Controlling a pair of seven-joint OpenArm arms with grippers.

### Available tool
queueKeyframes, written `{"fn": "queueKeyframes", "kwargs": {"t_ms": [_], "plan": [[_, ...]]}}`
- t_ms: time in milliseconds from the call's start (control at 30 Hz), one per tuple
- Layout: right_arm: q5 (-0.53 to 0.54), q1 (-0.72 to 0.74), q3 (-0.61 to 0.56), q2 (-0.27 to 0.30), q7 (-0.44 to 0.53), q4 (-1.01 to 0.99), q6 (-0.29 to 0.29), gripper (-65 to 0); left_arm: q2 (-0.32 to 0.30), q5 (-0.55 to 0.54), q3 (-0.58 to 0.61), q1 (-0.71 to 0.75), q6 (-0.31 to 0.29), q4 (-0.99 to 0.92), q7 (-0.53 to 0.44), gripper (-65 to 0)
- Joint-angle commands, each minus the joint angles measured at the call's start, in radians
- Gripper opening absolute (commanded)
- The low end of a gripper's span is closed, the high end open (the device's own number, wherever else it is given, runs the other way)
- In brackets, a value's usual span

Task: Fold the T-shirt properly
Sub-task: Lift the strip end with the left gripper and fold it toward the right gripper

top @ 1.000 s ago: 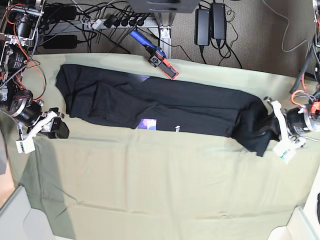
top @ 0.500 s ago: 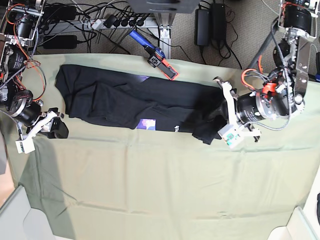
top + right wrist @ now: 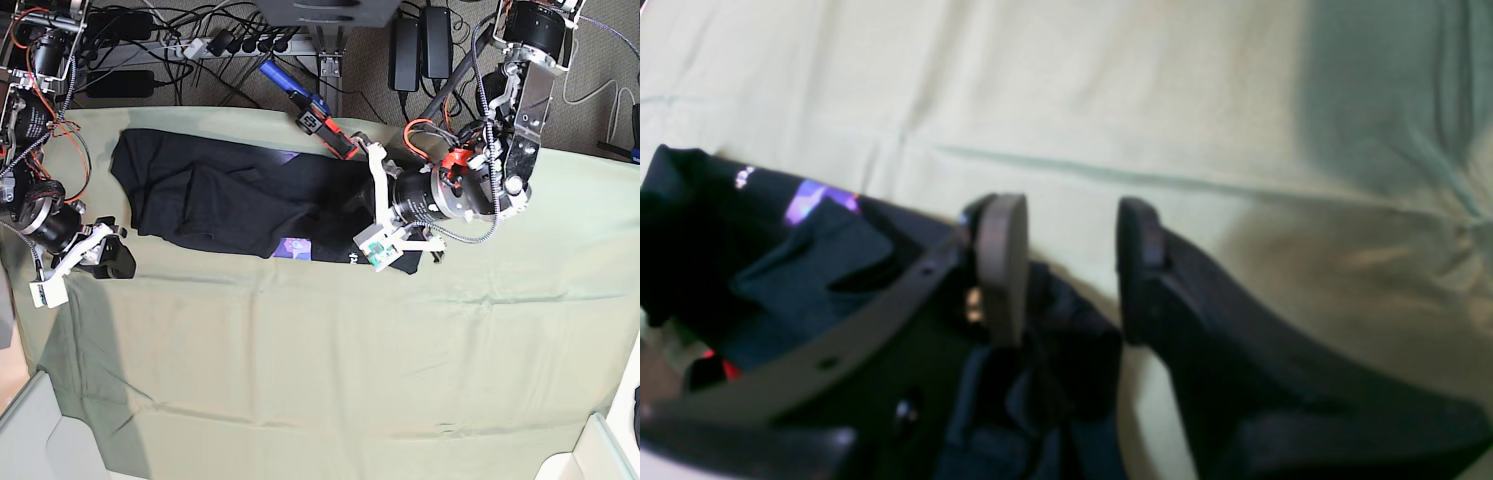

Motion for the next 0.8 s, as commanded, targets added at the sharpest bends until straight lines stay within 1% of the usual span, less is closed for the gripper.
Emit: {"fn": "queueKeyframes", "kwargs": {"t_ms": [0,33,67,100,433,600,700,767], "plan": [[0.016,0.014,0.009,0.019,0.02,0.018,0.077,-42.3,0.003,-0.011,0.007,-0.021,0.01,0.01,-0.036,-44.5],[0.018,0.014,0.009,0.019,0.021,0.018,0.077,-42.3,0.003,-0.008,0.013,-0.022,0.011,0.005,-0.044,-36.9],[0.024,0.014,0.009,0.019,0.02,0.018,0.077,-42.3,0.004,-0.004,0.017,-0.021,0.011,0.005,-0.055,-31.6],[0.027,0.014,0.009,0.019,0.02,0.018,0.077,-42.3,0.013,-0.004,0.017,-0.022,0.011,0.005,-0.055,-29.3],[0.027,0.014,0.009,0.019,0.02,0.018,0.077,-42.3,0.15,-0.029,0.016,-0.022,0.019,0.011,-0.046,-29.1],[0.027,0.014,0.009,0.018,0.021,0.018,0.077,-42.3,0.208,-0.035,0.016,-0.024,0.063,0.043,-0.045,-29.2],[0.027,0.014,0.009,0.019,0.02,0.018,0.077,-42.3,0.219,-0.033,0.016,-0.045,0.063,0.047,-0.037,-29.3],[0.027,0.013,0.009,0.019,0.02,0.018,0.077,-42.3,0.218,-0.006,0.009,-0.06,0.063,0.047,-0.03,-29.3]]}}
